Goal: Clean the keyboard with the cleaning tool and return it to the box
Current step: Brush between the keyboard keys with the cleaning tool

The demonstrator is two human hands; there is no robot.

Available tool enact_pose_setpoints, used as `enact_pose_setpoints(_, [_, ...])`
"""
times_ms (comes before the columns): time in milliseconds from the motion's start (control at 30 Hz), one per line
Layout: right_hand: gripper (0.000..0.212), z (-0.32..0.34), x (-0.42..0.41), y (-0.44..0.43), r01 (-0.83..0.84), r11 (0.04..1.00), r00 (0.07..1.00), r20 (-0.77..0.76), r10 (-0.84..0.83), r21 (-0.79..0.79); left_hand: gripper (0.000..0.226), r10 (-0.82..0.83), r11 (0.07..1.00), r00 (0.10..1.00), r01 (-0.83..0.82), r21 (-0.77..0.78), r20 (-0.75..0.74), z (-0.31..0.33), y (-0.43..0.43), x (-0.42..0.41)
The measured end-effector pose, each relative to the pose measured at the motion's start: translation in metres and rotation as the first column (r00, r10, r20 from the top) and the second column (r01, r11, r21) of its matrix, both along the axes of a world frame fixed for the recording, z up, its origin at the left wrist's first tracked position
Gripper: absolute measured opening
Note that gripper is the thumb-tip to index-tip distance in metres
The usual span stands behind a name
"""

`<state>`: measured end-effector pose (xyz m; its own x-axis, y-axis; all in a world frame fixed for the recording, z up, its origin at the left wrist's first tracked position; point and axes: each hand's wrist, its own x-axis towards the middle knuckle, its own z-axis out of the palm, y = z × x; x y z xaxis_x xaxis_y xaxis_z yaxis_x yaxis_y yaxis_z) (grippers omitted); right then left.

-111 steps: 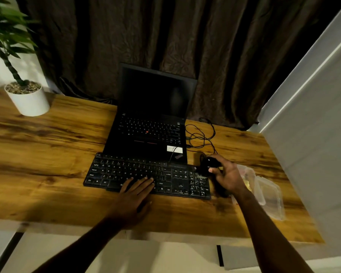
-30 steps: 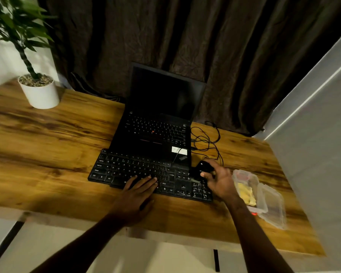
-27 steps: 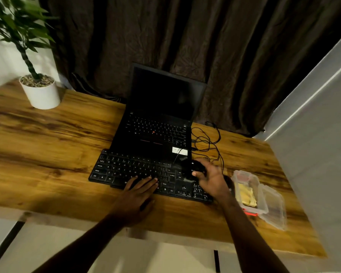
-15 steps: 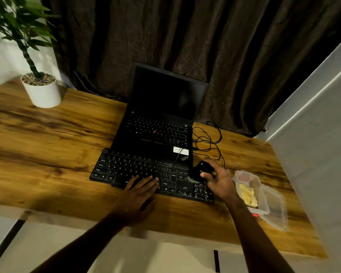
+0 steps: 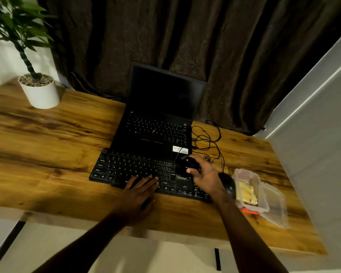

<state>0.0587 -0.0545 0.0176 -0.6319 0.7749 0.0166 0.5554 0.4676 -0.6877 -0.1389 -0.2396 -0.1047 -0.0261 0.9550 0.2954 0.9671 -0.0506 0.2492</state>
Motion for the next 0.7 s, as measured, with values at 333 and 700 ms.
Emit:
enact_pose_setpoints(333, [0.043, 0.008, 0.021, 0.002, 0.035, 0.997, 0.998, 0.052, -0.039, 0.065, 0.056, 0.011, 0.999, 1.000, -0.011, 0.036, -0.011, -0.001, -0.001, 0.000])
enact_pose_setpoints(700, [0.045, 0.002, 0.027, -0.001, 0.019, 1.000, 1.000, -0.022, -0.019, -0.014, 0.056, 0.005, 1.000, 1.000, -0.005, -0.009, -0.002, -0.001, -0.001, 0.000])
